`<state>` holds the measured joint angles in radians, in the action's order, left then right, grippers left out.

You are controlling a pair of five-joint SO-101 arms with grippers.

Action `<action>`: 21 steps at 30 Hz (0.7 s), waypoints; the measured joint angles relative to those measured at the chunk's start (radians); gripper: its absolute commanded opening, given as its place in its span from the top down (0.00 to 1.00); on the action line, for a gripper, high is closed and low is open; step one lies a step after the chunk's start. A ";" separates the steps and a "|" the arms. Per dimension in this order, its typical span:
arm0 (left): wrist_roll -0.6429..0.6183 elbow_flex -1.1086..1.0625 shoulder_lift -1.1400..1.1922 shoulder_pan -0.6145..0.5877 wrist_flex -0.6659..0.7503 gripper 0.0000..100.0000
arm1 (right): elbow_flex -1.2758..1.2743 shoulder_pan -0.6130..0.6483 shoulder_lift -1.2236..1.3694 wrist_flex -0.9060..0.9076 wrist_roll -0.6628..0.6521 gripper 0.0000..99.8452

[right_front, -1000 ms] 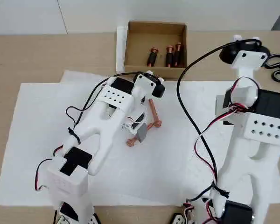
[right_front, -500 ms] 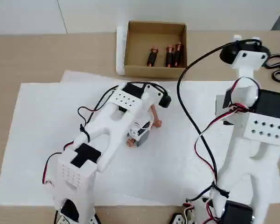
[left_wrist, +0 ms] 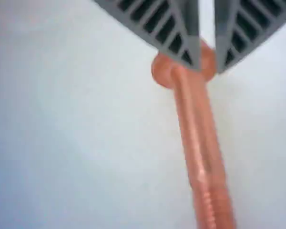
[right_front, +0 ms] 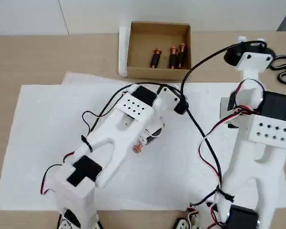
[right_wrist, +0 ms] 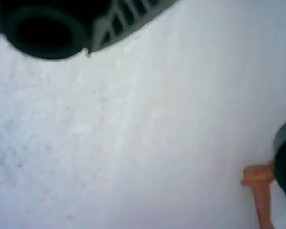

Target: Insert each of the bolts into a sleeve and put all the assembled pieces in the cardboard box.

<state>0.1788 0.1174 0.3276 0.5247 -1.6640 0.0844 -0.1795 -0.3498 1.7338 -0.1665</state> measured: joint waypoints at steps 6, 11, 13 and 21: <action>0.000 0.000 -0.018 0.000 -0.014 0.99 | -0.012 0.000 -0.002 0.000 0.000 1.00; 0.000 0.000 0.002 0.000 -0.014 0.92 | -0.049 0.000 -0.002 0.000 0.000 1.00; -0.008 -0.002 0.028 0.000 -0.014 0.91 | -0.051 0.000 -0.002 0.000 0.000 1.00; -0.021 -0.002 0.044 0.000 0.008 0.91 | -0.051 0.000 -0.002 0.000 0.000 1.00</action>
<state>0.1573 0.1158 0.3721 0.5247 -1.6563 0.0338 -0.1795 -0.3514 1.7338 -0.1665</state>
